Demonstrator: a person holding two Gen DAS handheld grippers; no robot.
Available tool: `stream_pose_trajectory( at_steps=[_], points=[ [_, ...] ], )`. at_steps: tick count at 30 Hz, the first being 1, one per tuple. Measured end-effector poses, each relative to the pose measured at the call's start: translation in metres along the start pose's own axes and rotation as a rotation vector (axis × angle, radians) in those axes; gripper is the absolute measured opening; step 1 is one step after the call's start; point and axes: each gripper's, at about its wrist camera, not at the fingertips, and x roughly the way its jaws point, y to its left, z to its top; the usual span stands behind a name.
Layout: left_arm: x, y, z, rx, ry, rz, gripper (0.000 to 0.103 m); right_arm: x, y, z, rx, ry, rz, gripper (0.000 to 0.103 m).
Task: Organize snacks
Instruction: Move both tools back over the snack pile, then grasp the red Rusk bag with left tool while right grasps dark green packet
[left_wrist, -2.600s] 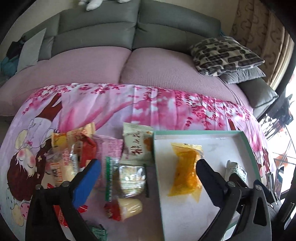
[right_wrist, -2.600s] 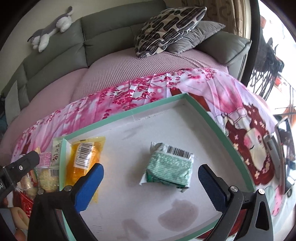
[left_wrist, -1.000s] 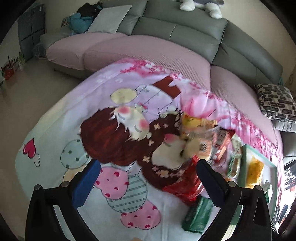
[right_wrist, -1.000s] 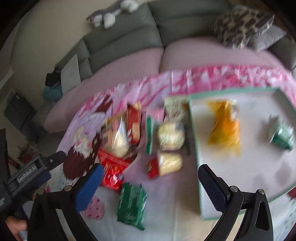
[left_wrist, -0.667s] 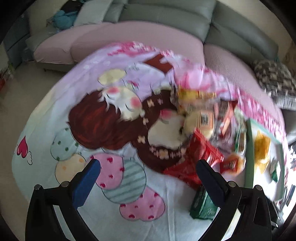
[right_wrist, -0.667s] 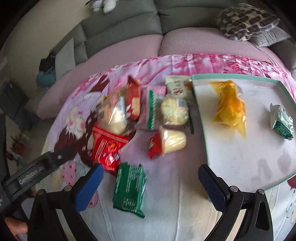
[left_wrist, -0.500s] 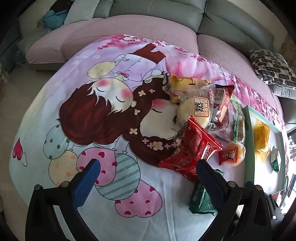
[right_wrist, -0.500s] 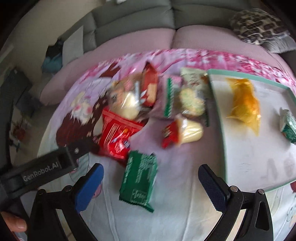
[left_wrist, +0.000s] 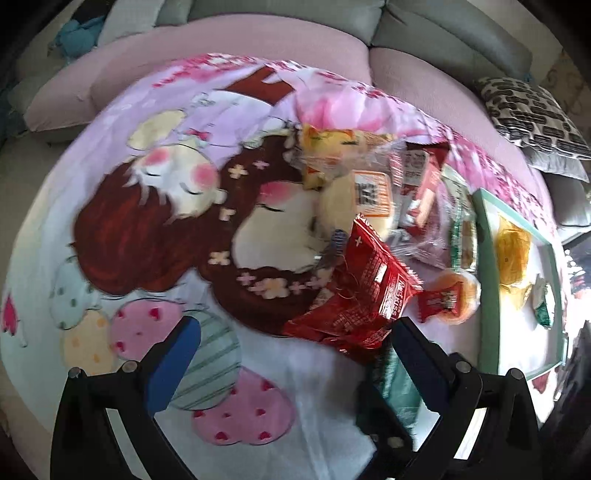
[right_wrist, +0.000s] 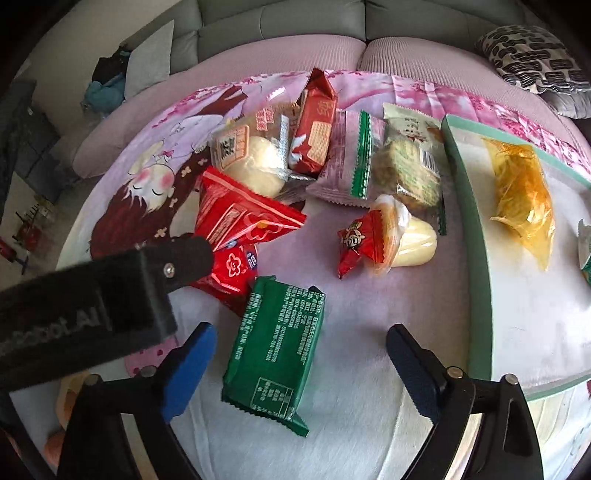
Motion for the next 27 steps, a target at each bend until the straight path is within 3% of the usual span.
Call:
stream_pose_trajectory(
  at_steps=[4,11,17,20,23,27],
  points=[
    [0.009,-0.009,0.005,0.021,0.029,-0.031,0.103,0.003,0.001,0.003,-0.018,-0.003,-0.014,0.093],
    [0.019,-0.03,0.012,0.087,0.042,0.013,0.103,0.0,-0.005,0.005,-0.008,-0.013,-0.026,0.091],
    [0.026,-0.03,0.019,0.053,0.039,0.054,0.099,-0.006,-0.007,0.003,-0.013,-0.023,-0.028,0.084],
    [0.031,-0.028,0.021,0.039,0.047,0.055,0.091,-0.008,-0.004,0.002,-0.012,-0.023,-0.029,0.078],
    [0.033,-0.024,0.019,0.032,0.062,0.038,0.076,-0.006,0.003,0.001,-0.027,-0.012,-0.025,0.071],
    [0.038,-0.028,0.021,0.046,0.074,0.021,0.063,-0.004,0.007,0.0,-0.045,-0.001,-0.028,0.069]
  ],
)
